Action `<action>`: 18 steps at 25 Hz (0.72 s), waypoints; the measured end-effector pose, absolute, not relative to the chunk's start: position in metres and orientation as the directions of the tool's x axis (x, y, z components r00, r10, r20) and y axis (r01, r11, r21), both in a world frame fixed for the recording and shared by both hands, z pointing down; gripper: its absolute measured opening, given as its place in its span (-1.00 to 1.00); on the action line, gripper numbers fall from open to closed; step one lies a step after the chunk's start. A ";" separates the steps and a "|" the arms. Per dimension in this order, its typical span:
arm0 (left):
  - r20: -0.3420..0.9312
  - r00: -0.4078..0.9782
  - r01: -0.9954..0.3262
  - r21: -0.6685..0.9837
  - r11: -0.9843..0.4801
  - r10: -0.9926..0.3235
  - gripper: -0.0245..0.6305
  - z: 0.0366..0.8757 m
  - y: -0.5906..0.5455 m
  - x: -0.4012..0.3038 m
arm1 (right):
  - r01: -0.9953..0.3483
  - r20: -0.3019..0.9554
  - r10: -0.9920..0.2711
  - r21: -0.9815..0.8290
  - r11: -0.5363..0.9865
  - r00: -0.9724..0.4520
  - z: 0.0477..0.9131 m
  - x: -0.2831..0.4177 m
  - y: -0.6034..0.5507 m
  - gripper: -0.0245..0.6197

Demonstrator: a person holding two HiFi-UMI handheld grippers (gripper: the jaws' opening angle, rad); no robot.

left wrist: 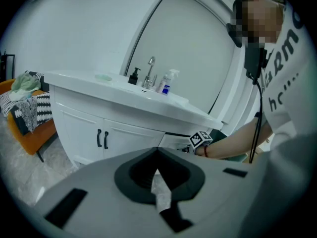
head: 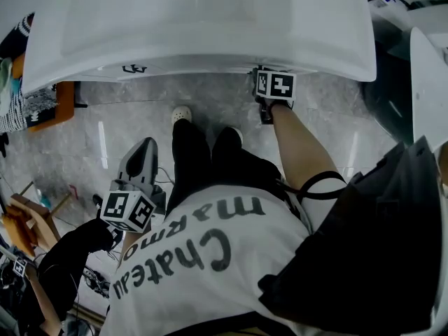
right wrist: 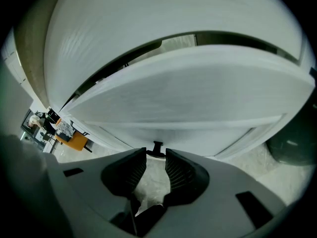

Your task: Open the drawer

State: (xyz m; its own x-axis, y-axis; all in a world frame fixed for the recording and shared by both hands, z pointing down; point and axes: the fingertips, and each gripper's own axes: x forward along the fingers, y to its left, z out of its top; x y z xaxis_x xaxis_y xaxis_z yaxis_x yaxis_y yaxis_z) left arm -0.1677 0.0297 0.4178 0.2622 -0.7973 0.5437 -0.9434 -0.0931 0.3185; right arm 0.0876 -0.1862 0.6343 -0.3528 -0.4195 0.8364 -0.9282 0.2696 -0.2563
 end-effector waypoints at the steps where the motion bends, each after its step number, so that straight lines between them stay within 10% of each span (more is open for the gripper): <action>1: 0.541 0.260 -0.942 0.323 -0.088 -0.800 -0.90 0.420 0.032 -0.167 | -0.929 0.838 -0.418 -0.255 0.270 -0.351 0.634 0.087 -0.186 -0.53; 18: 0.552 0.254 -0.926 0.375 -0.036 -0.794 -0.90 0.426 0.061 -0.154 | -0.928 0.880 -0.341 -0.237 0.287 -0.330 0.637 0.092 -0.145 -0.54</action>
